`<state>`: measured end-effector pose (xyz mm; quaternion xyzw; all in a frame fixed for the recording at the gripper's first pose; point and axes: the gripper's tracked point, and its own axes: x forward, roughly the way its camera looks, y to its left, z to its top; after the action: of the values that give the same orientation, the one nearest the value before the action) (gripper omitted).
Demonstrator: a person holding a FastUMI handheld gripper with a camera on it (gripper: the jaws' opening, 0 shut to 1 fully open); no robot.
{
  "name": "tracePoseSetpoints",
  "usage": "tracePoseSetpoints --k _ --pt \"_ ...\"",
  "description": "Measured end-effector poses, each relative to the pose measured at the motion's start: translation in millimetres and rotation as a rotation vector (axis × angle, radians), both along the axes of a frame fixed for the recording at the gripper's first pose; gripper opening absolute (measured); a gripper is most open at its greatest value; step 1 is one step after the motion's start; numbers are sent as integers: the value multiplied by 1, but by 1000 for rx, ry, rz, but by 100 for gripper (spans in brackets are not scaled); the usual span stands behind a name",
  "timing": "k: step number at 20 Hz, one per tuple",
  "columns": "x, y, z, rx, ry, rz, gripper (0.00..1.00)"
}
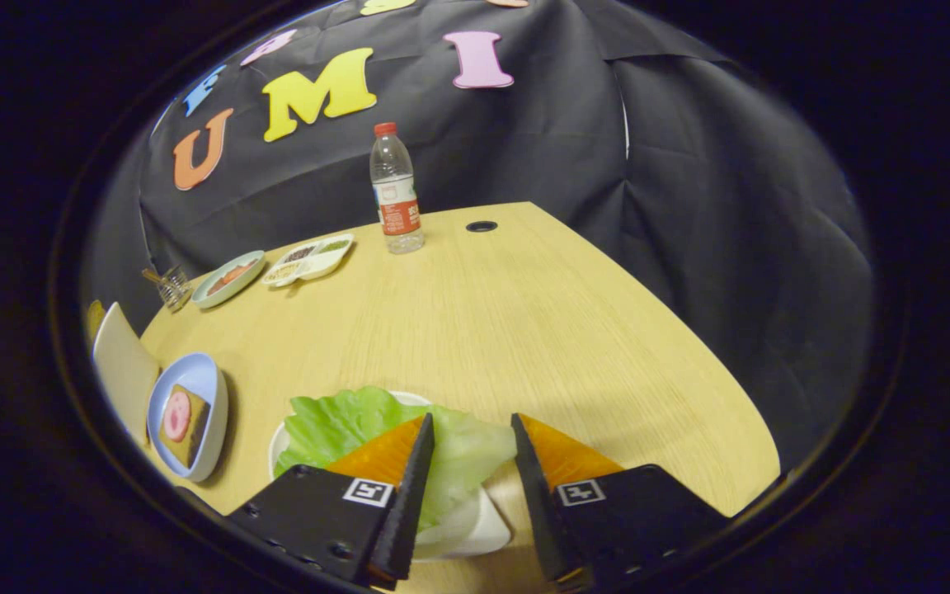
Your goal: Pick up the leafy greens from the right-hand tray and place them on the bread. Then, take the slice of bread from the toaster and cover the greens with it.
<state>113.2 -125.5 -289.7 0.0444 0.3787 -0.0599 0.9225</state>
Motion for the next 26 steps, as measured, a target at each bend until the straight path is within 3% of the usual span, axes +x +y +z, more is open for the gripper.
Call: tracePoseSetpoints --k 4,5,8,16,26 --pt "2 1 11 -29 -40 15 41" --pt "3 2 13 -31 -35 8 9" --pt "1 8 20 -53 -49 39 0" --pt "3 5 43 7 -94 -9 0" --pt "0 29 118 -6 -220 36 0"
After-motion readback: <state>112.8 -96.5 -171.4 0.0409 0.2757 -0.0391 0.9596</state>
